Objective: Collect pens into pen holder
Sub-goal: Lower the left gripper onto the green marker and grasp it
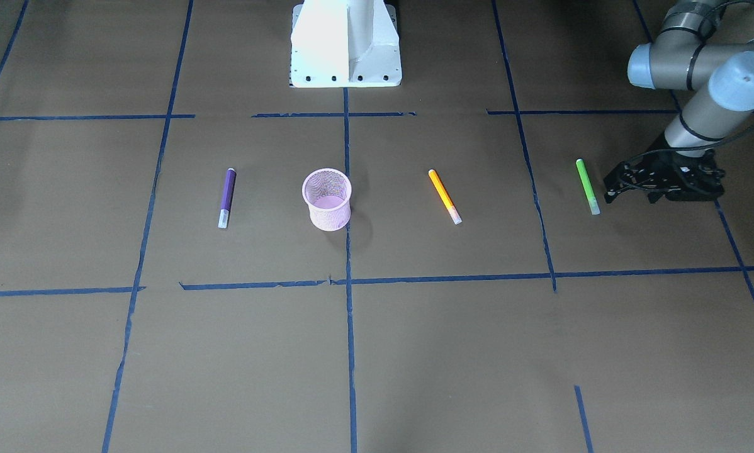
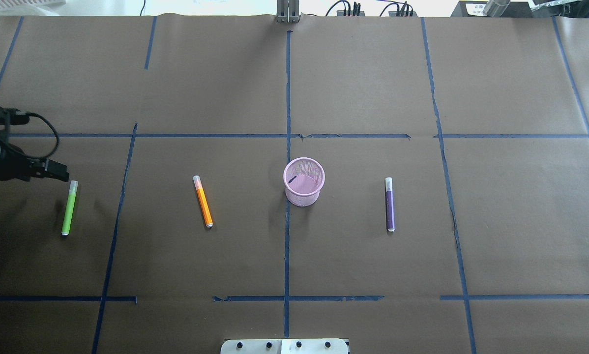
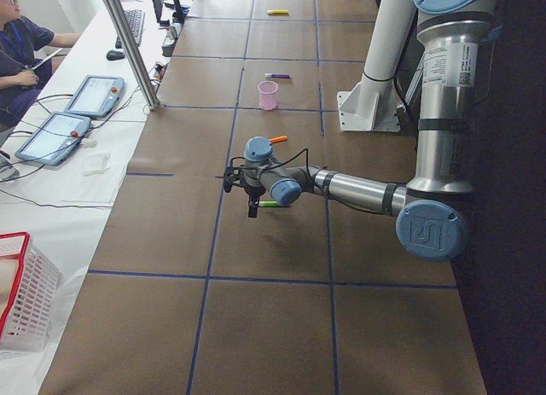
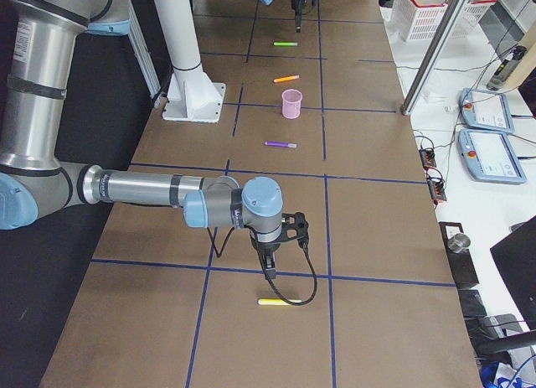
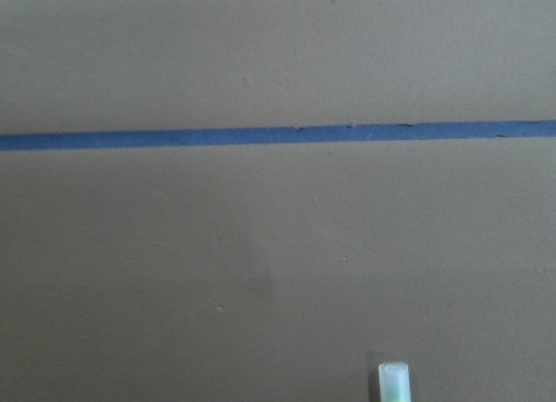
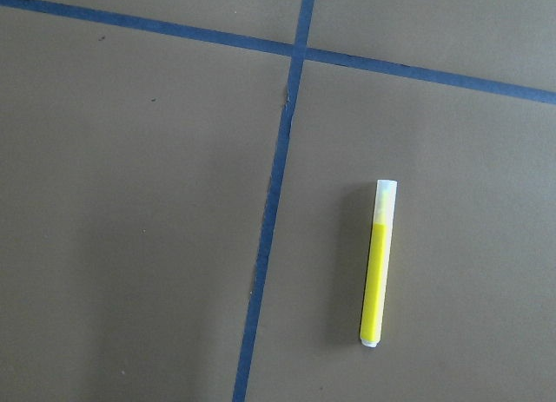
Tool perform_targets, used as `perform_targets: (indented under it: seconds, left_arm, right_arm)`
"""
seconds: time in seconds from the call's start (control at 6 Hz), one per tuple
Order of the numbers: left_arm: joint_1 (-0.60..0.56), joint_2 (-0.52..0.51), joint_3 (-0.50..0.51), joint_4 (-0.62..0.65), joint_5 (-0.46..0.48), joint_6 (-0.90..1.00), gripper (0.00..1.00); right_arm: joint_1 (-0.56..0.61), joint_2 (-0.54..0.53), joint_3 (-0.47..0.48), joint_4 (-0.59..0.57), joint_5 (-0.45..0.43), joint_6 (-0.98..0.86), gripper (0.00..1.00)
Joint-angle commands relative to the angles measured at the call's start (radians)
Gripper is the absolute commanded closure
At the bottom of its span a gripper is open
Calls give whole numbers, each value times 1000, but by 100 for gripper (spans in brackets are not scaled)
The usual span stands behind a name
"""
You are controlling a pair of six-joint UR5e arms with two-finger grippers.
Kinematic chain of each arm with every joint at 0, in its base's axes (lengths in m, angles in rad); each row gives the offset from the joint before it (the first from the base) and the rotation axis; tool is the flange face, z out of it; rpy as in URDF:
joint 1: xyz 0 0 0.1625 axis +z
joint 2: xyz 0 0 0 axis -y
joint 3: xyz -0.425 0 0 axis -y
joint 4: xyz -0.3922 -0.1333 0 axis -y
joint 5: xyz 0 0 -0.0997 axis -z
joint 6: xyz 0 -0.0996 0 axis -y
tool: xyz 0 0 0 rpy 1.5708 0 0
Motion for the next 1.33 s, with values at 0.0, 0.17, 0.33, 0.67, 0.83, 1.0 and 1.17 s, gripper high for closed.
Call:
perform_targets:
  seconds: [0.0,0.17,0.33,0.67,0.83,1.0,1.17]
  left_arm:
    - [76,-4,6,-15,24,-50,0]
    - [99,-4,6,-13,30,-50,4]
    - [119,-2,8,-11,36,-50,19]
    - [116,7,-6,-10,35,-53,83]
    - [109,10,-20,-10,35,-53,94]
    - [101,8,-23,-10,38,-53,98]
    - [86,7,-24,-10,38,-51,100]
  right_arm:
    - [0,-1,-2,0,0,-2,0]
    - [0,-1,-4,-2,0,-3,0]
    - [1,-3,-8,-2,0,-3,0]
    - [0,-1,-11,0,0,-3,0]
    - [0,-1,-11,0,0,-3,0]
    - [0,-1,-11,0,0,-2,0]
    - [0,-1,-11,0,0,-2,0]
